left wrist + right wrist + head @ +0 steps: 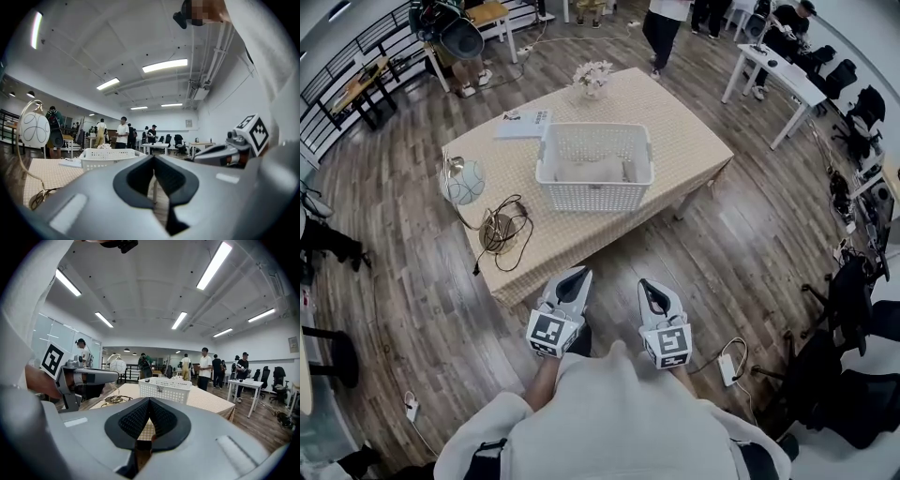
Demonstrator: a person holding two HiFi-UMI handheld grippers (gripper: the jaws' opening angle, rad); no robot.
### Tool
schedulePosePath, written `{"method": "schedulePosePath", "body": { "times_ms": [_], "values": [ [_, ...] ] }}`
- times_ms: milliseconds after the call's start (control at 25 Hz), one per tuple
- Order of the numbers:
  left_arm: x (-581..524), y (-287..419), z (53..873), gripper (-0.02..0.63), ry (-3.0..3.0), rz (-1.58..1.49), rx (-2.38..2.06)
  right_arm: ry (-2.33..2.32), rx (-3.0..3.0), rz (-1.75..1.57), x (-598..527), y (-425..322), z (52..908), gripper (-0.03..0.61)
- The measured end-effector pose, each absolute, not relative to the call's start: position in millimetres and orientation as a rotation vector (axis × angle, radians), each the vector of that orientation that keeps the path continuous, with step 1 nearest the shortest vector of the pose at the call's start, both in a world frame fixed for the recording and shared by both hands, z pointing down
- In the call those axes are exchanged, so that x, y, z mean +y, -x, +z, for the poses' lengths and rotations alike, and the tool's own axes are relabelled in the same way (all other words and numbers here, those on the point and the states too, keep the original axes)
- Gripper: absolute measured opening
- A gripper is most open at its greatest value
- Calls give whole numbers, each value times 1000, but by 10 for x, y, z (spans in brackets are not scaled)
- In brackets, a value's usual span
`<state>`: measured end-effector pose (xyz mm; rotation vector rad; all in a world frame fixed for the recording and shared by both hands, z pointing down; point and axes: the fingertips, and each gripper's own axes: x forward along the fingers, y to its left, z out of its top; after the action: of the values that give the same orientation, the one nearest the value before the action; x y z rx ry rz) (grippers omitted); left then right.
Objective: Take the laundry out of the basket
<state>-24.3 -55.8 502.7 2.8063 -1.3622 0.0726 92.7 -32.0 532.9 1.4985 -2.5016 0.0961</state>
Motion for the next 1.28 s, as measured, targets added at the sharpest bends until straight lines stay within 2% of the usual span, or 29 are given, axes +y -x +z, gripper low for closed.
{"method": "schedulePosePath", "body": {
  "times_ms": [560,960,1280],
  "values": [
    [-2193,806,4701,8,-2888,33,-1257,-1567,-2464,51,-1974,-229,5021,-2],
    [-2667,1019,4627,8,-2908,16,-1220,-1592,-2464,47,-2412,28,4960,-2],
    [-2998,937,4714,8,-2863,53,-1225,-1584,-2503,100,-2744,-85,4989,-2]
  ]
}}
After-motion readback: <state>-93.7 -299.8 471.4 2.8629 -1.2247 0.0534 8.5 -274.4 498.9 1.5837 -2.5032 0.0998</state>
